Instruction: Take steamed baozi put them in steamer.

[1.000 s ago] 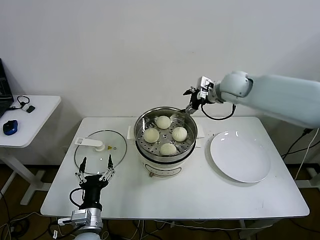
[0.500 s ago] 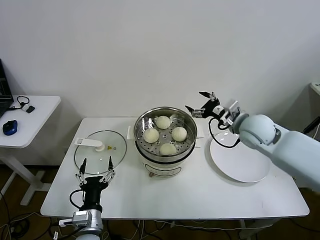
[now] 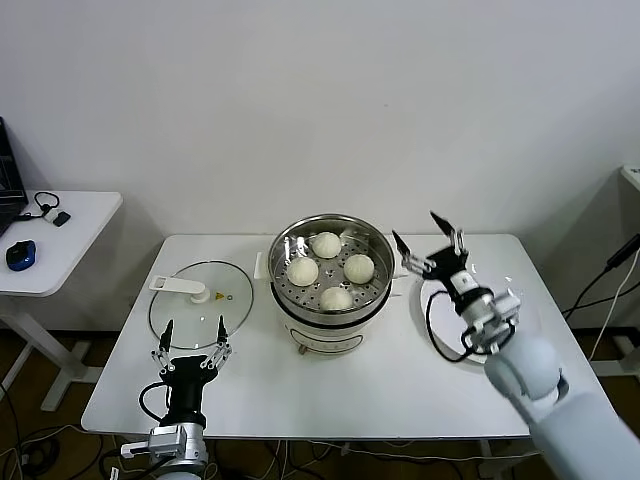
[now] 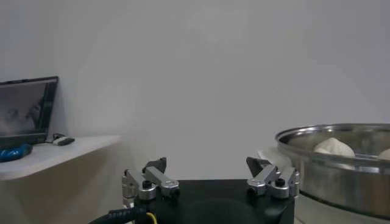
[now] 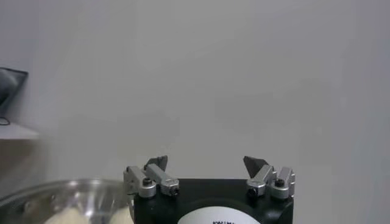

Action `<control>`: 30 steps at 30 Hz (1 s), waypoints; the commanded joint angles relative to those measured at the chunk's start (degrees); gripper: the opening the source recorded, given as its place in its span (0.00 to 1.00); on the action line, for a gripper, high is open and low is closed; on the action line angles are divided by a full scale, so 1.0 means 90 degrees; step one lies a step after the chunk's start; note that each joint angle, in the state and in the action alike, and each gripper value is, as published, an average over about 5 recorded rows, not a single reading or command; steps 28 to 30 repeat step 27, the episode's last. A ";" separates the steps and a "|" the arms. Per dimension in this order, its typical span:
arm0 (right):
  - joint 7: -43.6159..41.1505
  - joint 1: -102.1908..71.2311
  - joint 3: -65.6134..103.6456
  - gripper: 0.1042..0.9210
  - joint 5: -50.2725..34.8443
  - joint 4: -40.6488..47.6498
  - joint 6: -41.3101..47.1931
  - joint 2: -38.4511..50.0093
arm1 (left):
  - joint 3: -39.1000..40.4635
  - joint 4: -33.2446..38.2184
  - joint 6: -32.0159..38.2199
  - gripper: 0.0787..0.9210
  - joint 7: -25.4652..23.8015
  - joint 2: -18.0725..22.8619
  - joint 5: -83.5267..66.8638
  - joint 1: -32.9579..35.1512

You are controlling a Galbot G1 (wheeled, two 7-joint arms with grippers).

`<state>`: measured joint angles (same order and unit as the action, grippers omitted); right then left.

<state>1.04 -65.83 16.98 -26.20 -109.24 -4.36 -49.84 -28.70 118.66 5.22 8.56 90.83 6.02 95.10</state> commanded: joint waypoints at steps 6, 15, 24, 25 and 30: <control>-0.0536 -0.3397 0.1717 0.88 0.1845 -0.0104 -0.2064 -0.3347 | 0.0015 0.0055 0.0066 0.88 0.0050 0.0038 0.0134 0.0065; -0.0582 -0.3437 0.1694 0.88 0.1921 -0.0207 -0.2207 -0.3379 | 0.0062 0.0079 0.0093 0.88 0.0075 0.0064 0.0229 0.0111; -0.0579 -0.3393 0.1685 0.88 0.1876 -0.0233 -0.2113 -0.3374 | 0.0045 0.0090 0.0098 0.88 0.0084 0.0056 0.0246 0.0119; -0.0579 -0.3389 0.1682 0.88 0.1875 -0.0230 -0.2109 -0.3373 | 0.0046 0.0091 0.0098 0.88 0.0086 0.0052 0.0247 0.0120; -0.0579 -0.3386 0.1680 0.88 0.1873 -0.0228 -0.2102 -0.3372 | 0.0049 0.0093 0.0098 0.88 0.0087 0.0048 0.0249 0.0122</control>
